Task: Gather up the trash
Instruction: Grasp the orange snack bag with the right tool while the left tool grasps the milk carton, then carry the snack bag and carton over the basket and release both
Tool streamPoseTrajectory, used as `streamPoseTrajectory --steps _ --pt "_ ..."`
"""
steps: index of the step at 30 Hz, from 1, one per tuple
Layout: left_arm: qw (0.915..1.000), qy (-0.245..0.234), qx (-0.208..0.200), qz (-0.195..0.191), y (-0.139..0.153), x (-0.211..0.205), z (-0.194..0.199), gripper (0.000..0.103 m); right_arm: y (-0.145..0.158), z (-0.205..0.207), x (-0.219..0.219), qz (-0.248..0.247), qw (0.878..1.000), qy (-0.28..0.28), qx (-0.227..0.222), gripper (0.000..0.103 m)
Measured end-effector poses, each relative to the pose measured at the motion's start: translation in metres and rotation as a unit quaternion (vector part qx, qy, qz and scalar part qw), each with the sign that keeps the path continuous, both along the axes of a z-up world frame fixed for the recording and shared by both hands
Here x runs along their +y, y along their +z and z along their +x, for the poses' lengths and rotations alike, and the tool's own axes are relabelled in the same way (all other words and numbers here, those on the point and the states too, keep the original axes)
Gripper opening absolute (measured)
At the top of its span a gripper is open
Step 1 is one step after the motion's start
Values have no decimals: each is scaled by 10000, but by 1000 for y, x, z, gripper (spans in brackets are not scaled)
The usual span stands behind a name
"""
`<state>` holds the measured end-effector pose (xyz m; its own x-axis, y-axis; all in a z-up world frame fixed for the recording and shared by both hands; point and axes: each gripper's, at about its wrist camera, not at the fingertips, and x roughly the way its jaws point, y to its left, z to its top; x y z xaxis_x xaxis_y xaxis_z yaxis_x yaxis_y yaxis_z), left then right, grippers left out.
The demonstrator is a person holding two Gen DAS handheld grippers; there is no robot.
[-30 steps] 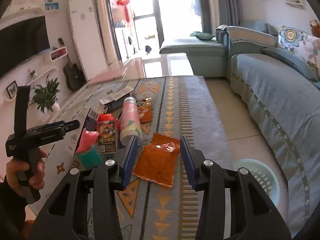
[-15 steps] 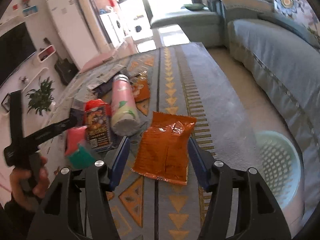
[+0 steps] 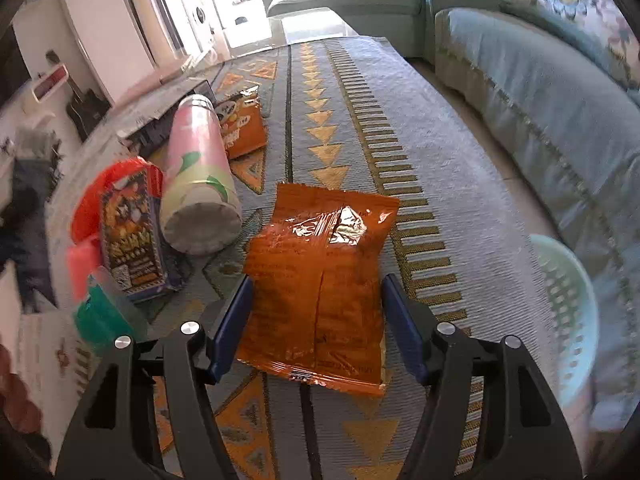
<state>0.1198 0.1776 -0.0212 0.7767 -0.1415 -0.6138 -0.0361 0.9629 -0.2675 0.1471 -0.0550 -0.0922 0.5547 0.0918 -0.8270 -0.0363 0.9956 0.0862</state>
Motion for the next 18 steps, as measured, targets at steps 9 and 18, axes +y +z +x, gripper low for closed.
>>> streamPoseTrajectory --steps 9,18 --pt "9987 -360 -241 268 20 -33 -10 61 24 -15 -22 442 9983 10 -385 18" --pt "9921 -1028 -699 159 71 -113 -30 61 77 -45 -90 632 9916 -358 -1073 18"
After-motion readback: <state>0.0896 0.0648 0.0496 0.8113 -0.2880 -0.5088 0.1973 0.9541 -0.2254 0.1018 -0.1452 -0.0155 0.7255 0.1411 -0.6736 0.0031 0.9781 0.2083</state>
